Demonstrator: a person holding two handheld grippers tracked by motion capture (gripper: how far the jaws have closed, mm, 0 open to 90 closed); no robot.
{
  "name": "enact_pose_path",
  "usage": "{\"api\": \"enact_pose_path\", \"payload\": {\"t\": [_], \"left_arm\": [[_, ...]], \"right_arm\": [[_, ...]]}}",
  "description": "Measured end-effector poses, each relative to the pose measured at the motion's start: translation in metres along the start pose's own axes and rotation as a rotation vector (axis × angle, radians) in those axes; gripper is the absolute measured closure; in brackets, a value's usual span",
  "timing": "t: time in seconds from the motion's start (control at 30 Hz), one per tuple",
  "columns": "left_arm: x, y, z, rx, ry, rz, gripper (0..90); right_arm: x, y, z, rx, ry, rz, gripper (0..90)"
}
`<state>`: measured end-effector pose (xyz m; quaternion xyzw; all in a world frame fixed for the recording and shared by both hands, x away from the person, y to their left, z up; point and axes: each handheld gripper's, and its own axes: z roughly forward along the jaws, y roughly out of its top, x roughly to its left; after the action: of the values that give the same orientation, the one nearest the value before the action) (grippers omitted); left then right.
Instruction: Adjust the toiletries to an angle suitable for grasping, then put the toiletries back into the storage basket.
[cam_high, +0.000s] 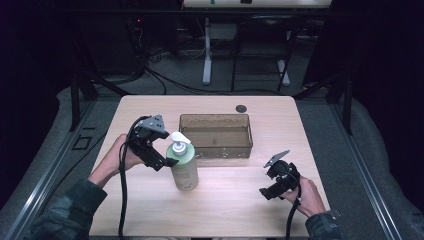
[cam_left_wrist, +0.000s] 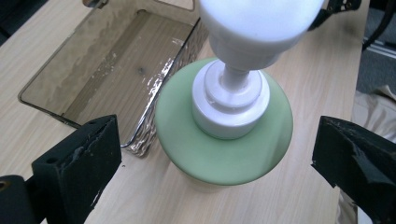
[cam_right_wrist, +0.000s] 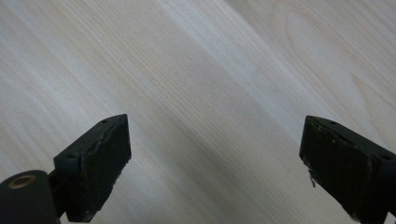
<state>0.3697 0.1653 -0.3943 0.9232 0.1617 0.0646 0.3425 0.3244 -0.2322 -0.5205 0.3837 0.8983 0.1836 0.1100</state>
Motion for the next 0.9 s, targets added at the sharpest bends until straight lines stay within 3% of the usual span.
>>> {"api": "enact_pose_path", "payload": {"t": [0.2, 0.5, 0.7, 0.9], "left_arm": [[0.003, 0.01, -0.002, 0.059, -0.027, 0.07, 1.3], [0.009, 0.021, -0.007, 0.104, -0.04, 0.108, 1.5], [0.009, 0.032, -0.01, 0.142, -0.052, 0.159, 1.7], [0.01, 0.045, -0.011, 0.211, -0.09, 0.21, 0.3]], "right_arm": [[0.0, 0.004, 0.001, -0.003, -0.001, -0.019, 8.4], [0.002, 0.007, 0.002, -0.003, 0.007, -0.021, 8.5], [0.002, 0.005, 0.002, -0.003, 0.014, -0.013, 8.5], [0.002, 0.005, 0.003, 0.004, 0.007, -0.022, 8.6]]}}
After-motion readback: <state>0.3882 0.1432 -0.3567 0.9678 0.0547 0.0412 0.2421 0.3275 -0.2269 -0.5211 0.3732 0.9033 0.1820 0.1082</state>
